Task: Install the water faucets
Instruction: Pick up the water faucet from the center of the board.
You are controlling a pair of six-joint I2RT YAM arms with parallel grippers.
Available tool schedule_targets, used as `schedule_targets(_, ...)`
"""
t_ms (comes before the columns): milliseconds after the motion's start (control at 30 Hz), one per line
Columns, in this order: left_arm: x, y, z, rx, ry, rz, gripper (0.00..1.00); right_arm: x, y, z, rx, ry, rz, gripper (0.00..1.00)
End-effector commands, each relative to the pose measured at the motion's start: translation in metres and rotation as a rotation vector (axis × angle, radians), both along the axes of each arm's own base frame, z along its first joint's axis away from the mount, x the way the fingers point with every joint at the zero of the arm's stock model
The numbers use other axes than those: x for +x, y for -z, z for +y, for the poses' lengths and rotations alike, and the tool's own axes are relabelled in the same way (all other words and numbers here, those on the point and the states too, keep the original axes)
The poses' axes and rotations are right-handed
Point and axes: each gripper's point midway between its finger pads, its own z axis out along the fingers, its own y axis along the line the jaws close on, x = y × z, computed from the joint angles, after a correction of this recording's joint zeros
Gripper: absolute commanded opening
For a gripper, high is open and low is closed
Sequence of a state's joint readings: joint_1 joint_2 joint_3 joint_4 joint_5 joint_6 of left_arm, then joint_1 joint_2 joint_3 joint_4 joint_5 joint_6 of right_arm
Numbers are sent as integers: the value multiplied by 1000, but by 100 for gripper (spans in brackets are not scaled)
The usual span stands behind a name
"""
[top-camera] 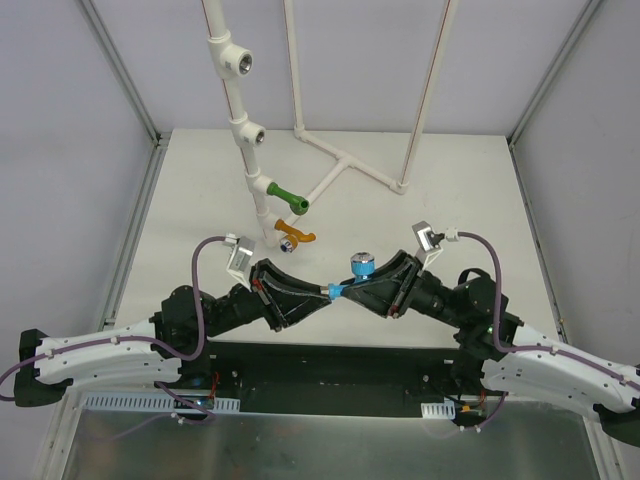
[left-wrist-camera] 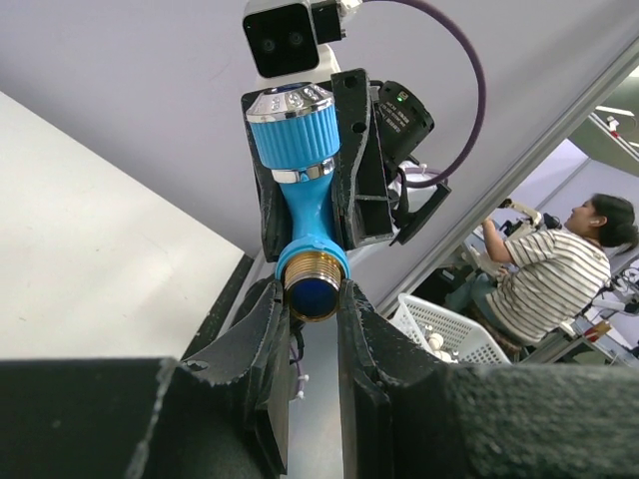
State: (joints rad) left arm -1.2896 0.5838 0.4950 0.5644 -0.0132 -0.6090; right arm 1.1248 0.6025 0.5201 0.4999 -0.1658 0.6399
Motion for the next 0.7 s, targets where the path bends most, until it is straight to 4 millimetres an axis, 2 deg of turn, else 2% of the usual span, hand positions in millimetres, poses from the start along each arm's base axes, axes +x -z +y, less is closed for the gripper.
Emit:
schedule_targets(0,1,-37,8,-106,-23,-42,0,-7,-38,-6,91,-11,-70,0)
schedule_targets(33,3,-37,9,-105,-30,-38,0,-6,-38,-6,91,-6,-71,0)
schedule_targets(67,3,-36,9,-101,-33,-34,8,-5,-38,-7,90,2,-71,0)
schedule_targets(133,5,-33,11,-91,-44,-30,33,-1,-37,-9,83,29,-60,0)
schedule_targets(167,5,-32,13,-90,-49,-30,40,2,-36,-11,81,49,-50,0)
schedule_targets(233,6,-30,17,-87,-63,-25,48,2,-37,-16,85,59,-59,0)
schedule_targets(333,7,-27,22,-79,-75,-25,50,5,-39,-21,87,88,-49,0)
schedule_targets(467,7,-18,25,-38,-79,-18,47,7,-41,-24,77,107,-41,0)
schedule_targets(533,8,-13,26,-5,-89,-14,34,10,-42,-27,62,126,-30,0)
schedule_targets(600,10,-7,29,45,-104,-11,14,15,-41,-29,42,156,-9,0)
schedule_targets(667,10,0,26,110,-97,-9,1,24,-41,-32,31,208,15,0)
